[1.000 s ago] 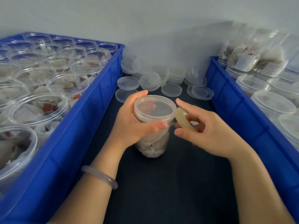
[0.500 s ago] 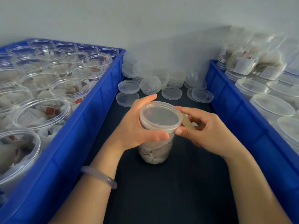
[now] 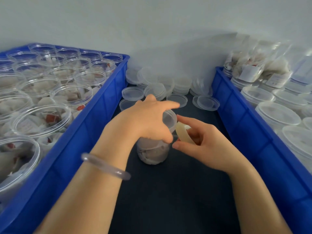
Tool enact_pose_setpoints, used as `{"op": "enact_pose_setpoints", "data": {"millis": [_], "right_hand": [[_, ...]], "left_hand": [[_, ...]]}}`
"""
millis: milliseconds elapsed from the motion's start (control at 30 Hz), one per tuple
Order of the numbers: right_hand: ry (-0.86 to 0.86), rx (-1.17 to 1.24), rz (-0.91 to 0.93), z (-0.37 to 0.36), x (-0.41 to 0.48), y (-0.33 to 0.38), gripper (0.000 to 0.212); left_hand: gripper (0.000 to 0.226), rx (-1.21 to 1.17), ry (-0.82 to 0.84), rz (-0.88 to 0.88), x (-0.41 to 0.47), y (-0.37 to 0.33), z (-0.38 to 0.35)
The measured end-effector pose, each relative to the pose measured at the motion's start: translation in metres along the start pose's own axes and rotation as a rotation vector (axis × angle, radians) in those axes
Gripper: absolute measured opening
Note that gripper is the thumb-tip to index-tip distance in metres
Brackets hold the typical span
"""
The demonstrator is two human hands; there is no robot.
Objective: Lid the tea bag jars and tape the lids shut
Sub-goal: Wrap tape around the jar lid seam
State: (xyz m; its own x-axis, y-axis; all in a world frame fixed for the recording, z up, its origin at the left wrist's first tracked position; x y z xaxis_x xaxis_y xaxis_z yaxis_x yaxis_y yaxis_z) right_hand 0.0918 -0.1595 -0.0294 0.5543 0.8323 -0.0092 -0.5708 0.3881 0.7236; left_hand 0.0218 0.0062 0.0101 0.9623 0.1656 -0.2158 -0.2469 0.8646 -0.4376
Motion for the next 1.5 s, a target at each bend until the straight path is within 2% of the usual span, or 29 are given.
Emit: {"op": "enact_pose_setpoints", "data": {"millis": [133, 233, 300, 400, 500, 633, 733, 800, 867, 900, 967, 1033, 1133, 1200, 1267, 1300, 1400, 1500], "right_hand": [[-0.085, -0.147, -0.005, -0.007, 0.002, 0.005, 0.064], [-0.088, -0.158, -0.046, -0.013, 0.007, 0.007, 0.058], [-0.088, -0.157, -0.055, -0.014, 0.009, 0.011, 0.049], [-0.103, -0.315, -0.056, -0.015, 0.01, 0.02, 0.031], [-0.148, -0.398, -0.088, -0.014, 0.005, 0.025, 0.02], [-0.118, -0.517, -0.128, -0.012, 0.0, 0.033, 0.026], [-0.103, -0.525, -0.16, -0.008, -0.012, 0.039, 0.022], [-0.046, -0.457, -0.066, -0.021, -0.03, 0.056, 0.044], [0.017, -0.354, 0.056, -0.039, -0.042, 0.061, 0.062], [-0.008, -0.349, 0.039, -0.038, -0.036, 0.055, 0.064], [-0.048, -0.409, -0.176, -0.026, -0.013, 0.031, 0.057], [-0.055, -0.389, -0.291, -0.018, 0.01, 0.004, 0.058], [-0.069, -0.42, -0.238, -0.031, 0.029, -0.016, 0.059], [-0.084, -0.518, -0.199, -0.041, 0.035, -0.029, 0.058], [-0.128, -0.615, -0.193, -0.04, 0.04, -0.039, 0.051], [-0.143, -0.625, -0.182, -0.04, 0.042, -0.043, 0.049], [-0.112, -0.552, -0.161, -0.044, 0.043, -0.047, 0.047], [-0.074, -0.499, -0.178, -0.044, 0.041, -0.052, 0.053]], "left_hand": [[0.055, 0.069, -0.08, 0.032, 0.013, -0.016, -0.006], [0.046, -0.003, -0.067, 0.037, 0.015, -0.015, -0.005], [0.037, -0.032, -0.155, 0.038, 0.017, -0.016, -0.007], [0.023, -0.05, -0.301, 0.062, 0.022, -0.02, -0.012], [0.019, -0.093, -0.316, 0.093, 0.029, -0.021, -0.012], [0.023, -0.103, -0.315, 0.112, 0.034, -0.021, -0.011], [0.025, -0.103, -0.343, 0.13, 0.038, -0.019, -0.012], [0.026, -0.127, -0.402, 0.199, 0.041, -0.016, -0.004], [0.035, -0.107, -0.382, 0.197, 0.045, -0.016, 0.0], [0.038, -0.063, -0.345, 0.154, 0.048, -0.018, 0.0], [0.041, -0.036, -0.288, 0.093, 0.048, -0.019, -0.002], [0.053, -0.027, -0.263, 0.069, 0.049, -0.012, 0.0], [0.094, 0.023, -0.193, 0.006, 0.046, 0.001, 0.003], [0.1, -0.19, -0.354, -0.087, 0.038, 0.011, -0.003], [0.08, -0.549, -0.632, -0.156, 0.031, 0.027, -0.017], [0.069, -0.716, -0.695, -0.162, 0.029, 0.034, -0.027], [0.044, -1.019, -0.604, -0.177, 0.035, 0.048, -0.06], [0.046, -1.136, -0.556, -0.172, 0.041, 0.051, -0.073]]}}
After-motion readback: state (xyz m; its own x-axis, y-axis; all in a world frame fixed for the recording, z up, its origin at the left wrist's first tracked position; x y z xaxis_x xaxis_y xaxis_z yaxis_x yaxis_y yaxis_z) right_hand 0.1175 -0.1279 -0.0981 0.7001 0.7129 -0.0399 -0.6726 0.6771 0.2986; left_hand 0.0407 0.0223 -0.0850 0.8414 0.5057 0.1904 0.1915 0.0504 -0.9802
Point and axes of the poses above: each hand's wrist, its own x-axis towards the middle knuckle, its own z-axis out of the back of the hand, y = z × x, the point moved 1 cm from there along x, towards the middle knuckle, and after that the axes turned 7 degrees about y, right-handed, at the moved point
